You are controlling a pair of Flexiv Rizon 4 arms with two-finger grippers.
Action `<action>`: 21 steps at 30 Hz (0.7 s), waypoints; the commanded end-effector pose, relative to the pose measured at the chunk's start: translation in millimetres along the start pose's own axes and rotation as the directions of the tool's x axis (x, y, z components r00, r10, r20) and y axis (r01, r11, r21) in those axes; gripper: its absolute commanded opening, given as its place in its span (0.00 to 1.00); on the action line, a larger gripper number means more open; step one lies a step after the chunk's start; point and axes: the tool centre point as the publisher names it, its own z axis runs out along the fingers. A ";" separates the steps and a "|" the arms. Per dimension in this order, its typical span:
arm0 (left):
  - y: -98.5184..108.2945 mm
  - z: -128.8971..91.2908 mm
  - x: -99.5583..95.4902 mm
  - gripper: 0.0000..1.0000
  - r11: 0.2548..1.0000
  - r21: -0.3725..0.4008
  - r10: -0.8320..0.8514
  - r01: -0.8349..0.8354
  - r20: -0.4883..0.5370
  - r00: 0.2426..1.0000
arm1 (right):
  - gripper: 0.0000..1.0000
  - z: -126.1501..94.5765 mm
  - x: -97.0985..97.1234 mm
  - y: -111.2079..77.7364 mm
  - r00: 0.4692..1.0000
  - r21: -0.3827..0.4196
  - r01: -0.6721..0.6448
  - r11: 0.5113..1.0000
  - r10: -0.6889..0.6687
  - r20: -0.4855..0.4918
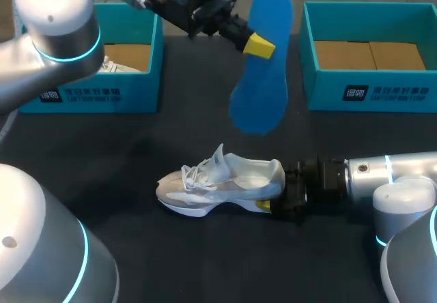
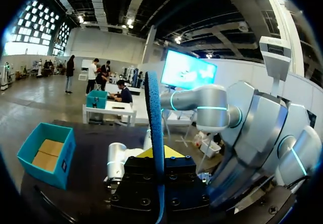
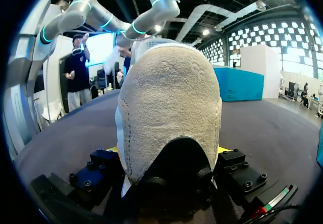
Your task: Take the shoe out of the shoebox, open the shoe tongue, remove and reinsert the insole, then place the shoe into the shoebox
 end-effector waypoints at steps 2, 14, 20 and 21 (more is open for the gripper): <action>-12.4 1.3 20.2 0.00 0.993 0.044 -0.114 0.106 0.317 0.941 | 0.00 2.0 0.1 0.9 1.000 0.006 -0.001 1.000 0.001 -0.001; -12.4 1.3 20.2 0.00 0.993 0.044 -0.114 0.106 0.317 0.941 | 0.00 2.0 0.1 0.9 1.000 0.006 -0.001 1.000 0.001 -0.001; -12.4 1.3 20.2 0.00 0.993 0.044 -0.114 0.106 0.317 0.941 | 0.00 2.0 0.1 0.9 1.000 0.006 -0.001 1.000 0.001 -0.001; -12.4 1.3 20.2 0.00 0.993 0.044 -0.114 0.106 0.317 0.941 | 0.00 2.0 0.1 0.9 1.000 0.006 -0.001 1.000 0.001 -0.001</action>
